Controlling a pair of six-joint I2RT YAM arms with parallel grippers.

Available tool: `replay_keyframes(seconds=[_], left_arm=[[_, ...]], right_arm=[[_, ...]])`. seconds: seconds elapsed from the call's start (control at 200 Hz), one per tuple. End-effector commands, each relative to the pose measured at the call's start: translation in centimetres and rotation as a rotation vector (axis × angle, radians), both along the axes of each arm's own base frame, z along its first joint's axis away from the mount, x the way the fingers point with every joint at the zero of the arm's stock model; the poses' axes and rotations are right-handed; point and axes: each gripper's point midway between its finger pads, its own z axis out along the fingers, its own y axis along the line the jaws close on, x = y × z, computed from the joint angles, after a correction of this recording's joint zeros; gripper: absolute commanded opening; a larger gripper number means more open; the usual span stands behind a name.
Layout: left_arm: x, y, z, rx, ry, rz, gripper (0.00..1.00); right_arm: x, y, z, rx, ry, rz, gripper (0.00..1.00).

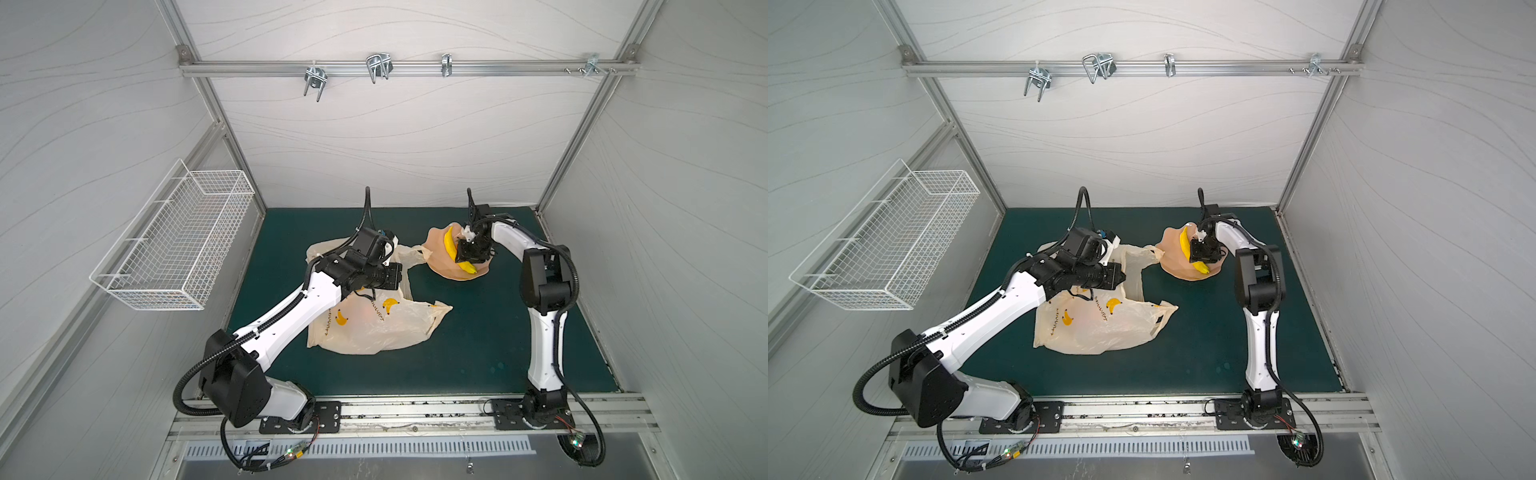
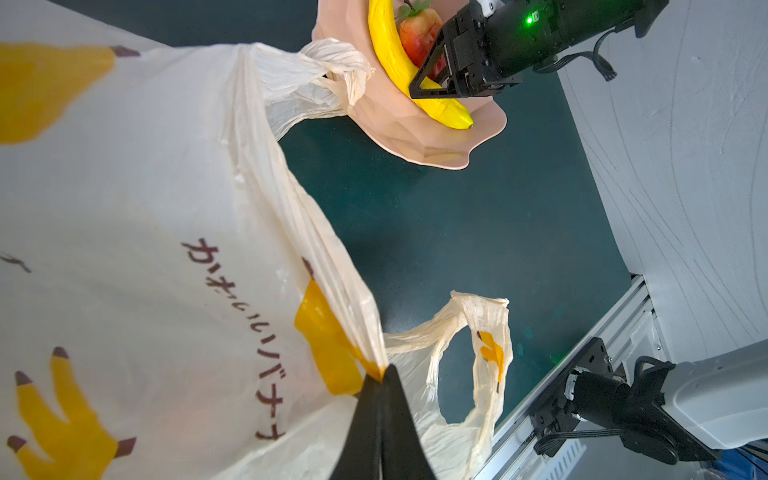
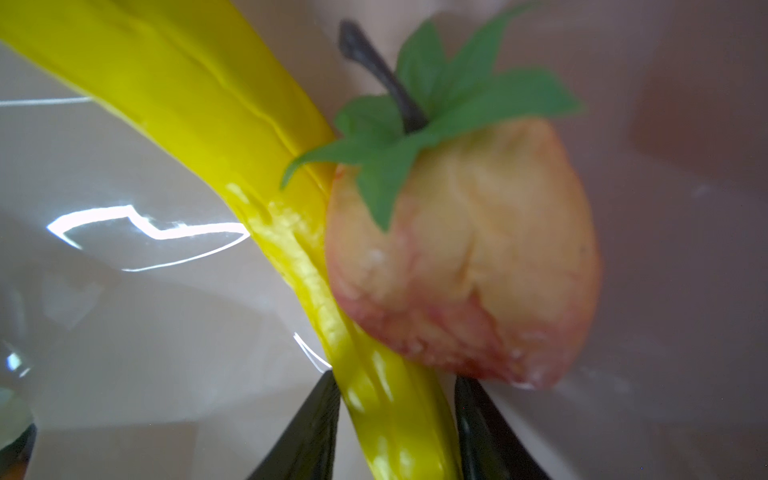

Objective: Place the fruits into the plastic bag
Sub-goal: 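Lower the right gripper onto the yellow banana and close on it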

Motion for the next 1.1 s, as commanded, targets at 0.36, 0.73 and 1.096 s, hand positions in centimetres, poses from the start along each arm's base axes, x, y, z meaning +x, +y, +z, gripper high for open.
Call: replay_keyframes(seconds=[0.36,0.73,1.096], left_arm=[[1.1,-0.8,1.9,-0.021,-0.050,-0.009,0.00],[1.3,-1.0,2.1,-0.026,-0.057,-0.016,0.00],[1.4,-1.3,2.3,-0.031,-0.061,-0.025,0.00]], right_arm=[[-1.2,0.5,0.9,0.010,0.001,-0.007,0.29],[-1.8,1.1,4.3,0.071,-0.045,0.006,0.24],[-3.2,1.9,8.9,0.151,-0.092,0.001,0.24]])
